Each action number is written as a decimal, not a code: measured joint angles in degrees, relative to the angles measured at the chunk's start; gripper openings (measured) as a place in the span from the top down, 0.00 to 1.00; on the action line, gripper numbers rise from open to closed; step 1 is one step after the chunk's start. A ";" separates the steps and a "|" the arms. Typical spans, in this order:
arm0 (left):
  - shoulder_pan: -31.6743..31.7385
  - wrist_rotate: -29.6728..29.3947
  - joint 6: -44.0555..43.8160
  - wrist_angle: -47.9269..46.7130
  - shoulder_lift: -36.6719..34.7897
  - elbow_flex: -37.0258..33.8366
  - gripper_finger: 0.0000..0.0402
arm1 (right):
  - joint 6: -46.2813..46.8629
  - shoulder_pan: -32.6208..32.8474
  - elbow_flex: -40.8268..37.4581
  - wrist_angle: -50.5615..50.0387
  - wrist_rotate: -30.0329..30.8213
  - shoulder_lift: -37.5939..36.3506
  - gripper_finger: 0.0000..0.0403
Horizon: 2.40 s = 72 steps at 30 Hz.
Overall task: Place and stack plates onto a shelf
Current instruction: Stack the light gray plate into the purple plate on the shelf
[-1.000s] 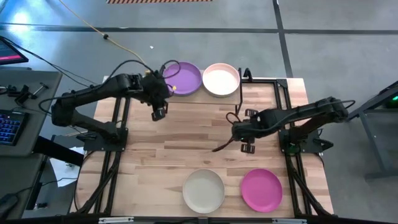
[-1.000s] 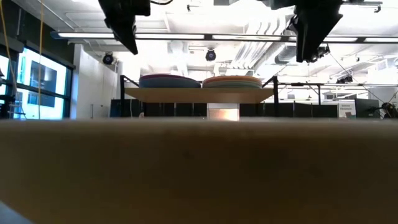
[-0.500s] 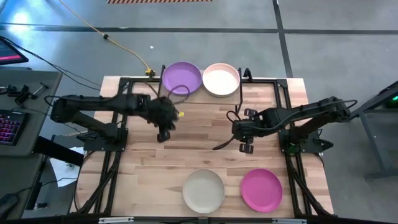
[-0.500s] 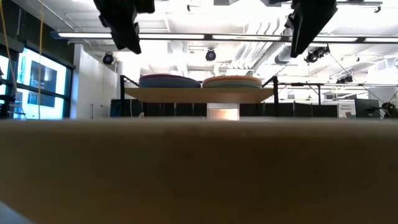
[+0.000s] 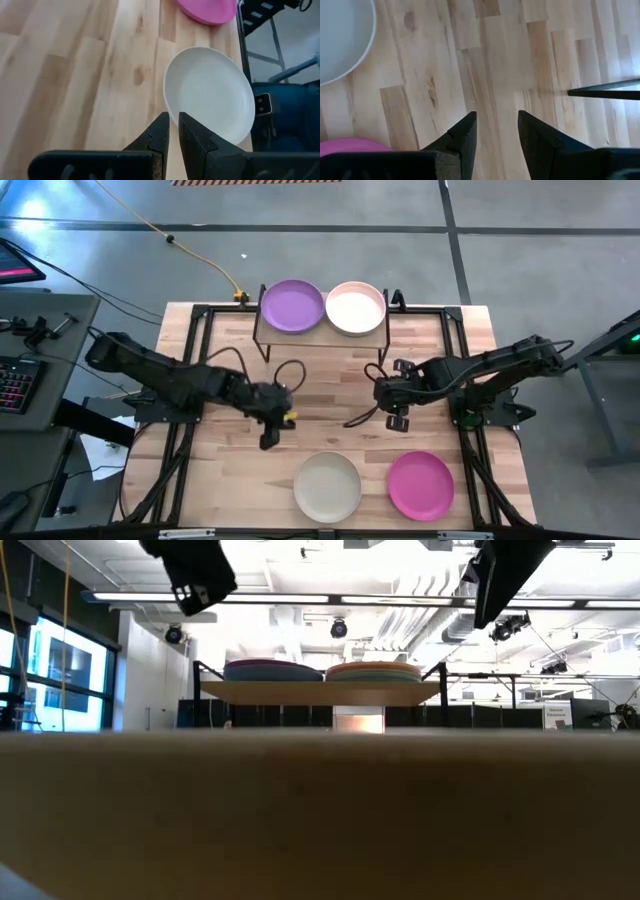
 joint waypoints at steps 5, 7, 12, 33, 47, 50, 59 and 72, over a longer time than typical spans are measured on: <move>-2.09 1.12 -1.03 3.00 3.75 0.07 0.92 | 0.09 2.59 0.00 0.34 0.05 0.02 0.69; -2.17 3.15 -1.05 3.76 5.26 0.06 0.92 | 0.01 3.70 0.00 0.51 0.35 0.02 0.69; -2.15 3.83 -1.17 10.28 9.34 0.11 0.93 | -0.07 5.68 0.00 0.93 0.55 0.04 0.69; -1.86 3.08 -12.73 12.57 12.84 0.11 0.78 | -0.11 6.67 0.02 1.92 2.00 0.02 0.69; -5.81 -2.20 -19.77 12.42 17.39 0.22 0.78 | -0.11 6.67 0.02 1.95 1.81 0.02 0.69; -6.06 0.95 -20.05 13.14 19.72 0.19 0.78 | -0.11 6.67 0.02 1.95 1.55 0.02 0.69; -6.08 2.00 -21.45 15.72 22.24 0.53 0.78 | -0.11 6.67 0.02 1.99 0.40 -0.02 0.69; -6.08 2.94 -22.15 16.96 26.20 0.59 0.78 | -0.13 6.67 0.02 1.90 0.20 0.00 0.69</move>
